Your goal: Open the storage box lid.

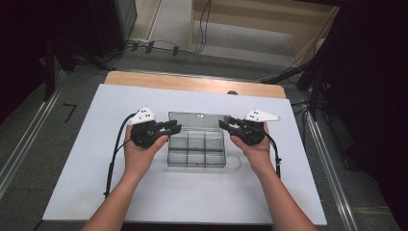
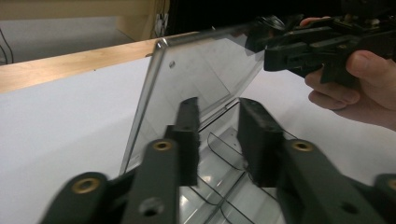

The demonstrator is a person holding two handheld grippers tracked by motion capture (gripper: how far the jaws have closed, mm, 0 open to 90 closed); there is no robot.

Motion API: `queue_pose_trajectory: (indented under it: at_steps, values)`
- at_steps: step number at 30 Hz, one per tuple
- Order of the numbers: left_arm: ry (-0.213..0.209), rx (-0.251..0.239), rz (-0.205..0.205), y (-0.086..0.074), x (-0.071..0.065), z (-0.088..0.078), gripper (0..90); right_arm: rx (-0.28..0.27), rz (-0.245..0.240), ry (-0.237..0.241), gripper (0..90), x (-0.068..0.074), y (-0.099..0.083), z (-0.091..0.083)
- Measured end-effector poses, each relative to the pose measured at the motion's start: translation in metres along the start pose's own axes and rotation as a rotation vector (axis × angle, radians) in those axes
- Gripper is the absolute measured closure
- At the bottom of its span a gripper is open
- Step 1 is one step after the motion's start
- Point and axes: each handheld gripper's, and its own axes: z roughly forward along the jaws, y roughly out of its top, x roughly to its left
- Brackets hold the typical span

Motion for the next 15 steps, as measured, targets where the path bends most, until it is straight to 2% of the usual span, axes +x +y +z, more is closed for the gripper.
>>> queue_pose_trajectory:
  at_steps: [2, 4, 8, 10, 12, 15]
  values:
    - [0.0, -0.003, -0.007, -0.003, 0.004, -0.003, 63.8, -0.004, 0.004, 0.003, 65.6, -0.003, 0.001, 0.001]
    - [0.02, -0.002, -0.02, -0.006, 0.008, -0.004, 58.9, -0.002, 0.012, 0.007, 66.1, -0.005, 0.001, 0.003]
    - [0.084, -0.009, -0.043, -0.008, 0.015, -0.002, 40.8, -0.002, 0.033, 0.009, 67.2, -0.008, 0.002, 0.004]
    - [0.101, -0.019, -0.061, -0.008, 0.02, 0.0, 32.7, -0.003, 0.042, 0.007, 67.4, -0.009, 0.002, 0.005]
    - [0.112, -0.023, -0.065, -0.01, 0.025, 0.004, 31.4, -0.009, 0.046, 0.007, 67.7, -0.01, 0.002, 0.006]
    - [0.123, 0.004, -0.074, -0.012, 0.031, 0.013, 31.4, -0.013, 0.061, 0.009, 68.1, -0.012, 0.001, 0.007]
